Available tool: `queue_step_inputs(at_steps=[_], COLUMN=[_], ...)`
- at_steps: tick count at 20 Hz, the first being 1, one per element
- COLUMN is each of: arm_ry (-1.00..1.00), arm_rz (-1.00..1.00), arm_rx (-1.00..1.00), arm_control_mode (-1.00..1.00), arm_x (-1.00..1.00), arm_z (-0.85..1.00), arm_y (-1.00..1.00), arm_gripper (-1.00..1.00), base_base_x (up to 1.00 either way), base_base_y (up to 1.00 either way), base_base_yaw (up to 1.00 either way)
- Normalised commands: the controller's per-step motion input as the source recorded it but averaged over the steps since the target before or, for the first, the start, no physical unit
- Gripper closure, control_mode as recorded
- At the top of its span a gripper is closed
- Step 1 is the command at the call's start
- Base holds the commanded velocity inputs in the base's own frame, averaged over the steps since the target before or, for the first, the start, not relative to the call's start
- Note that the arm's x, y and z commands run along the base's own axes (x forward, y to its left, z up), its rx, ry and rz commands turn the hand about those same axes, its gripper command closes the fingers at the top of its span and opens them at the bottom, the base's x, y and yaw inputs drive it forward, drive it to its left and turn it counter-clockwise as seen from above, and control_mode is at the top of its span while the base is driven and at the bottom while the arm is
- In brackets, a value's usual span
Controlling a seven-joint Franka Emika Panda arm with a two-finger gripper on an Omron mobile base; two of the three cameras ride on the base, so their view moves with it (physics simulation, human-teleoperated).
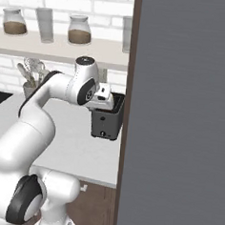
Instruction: Start the toaster. Once the lever pops up, take the bread to the plate on the dining counter.
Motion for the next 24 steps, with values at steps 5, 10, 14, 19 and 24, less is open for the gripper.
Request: queue_step_inputs(at_steps=[5, 10, 14, 19, 24], arm_ry=[-0.04, -0.02, 0.0, -0.02, -0.04], arm_rz=[0.0, 0.0, 0.0, 0.0, 0.0], arm_rx=[0.0, 0.0, 0.0, 0.0, 0.0], arm_control_mode=[-1.0, -1.0, -1.0, -1.0, -1.0], arm_x=[0.17, 0.26, 0.27, 0.27, 0.27], arm_z=[-0.32, -0.32, -0.26, -0.21, -0.14], arm_y=[-0.01, 0.0, 0.0, 0.0, 0.0], arm_gripper=[1.0, 1.0, 1.0, 1.0, 1.0], base_base_x=[0.0, 0.0, 0.0, 0.0, 0.0], base_base_y=[0.0, 0.0, 0.0, 0.0, 0.0], base_base_yaw=[0.0, 0.0, 0.0, 0.0, 0.0])
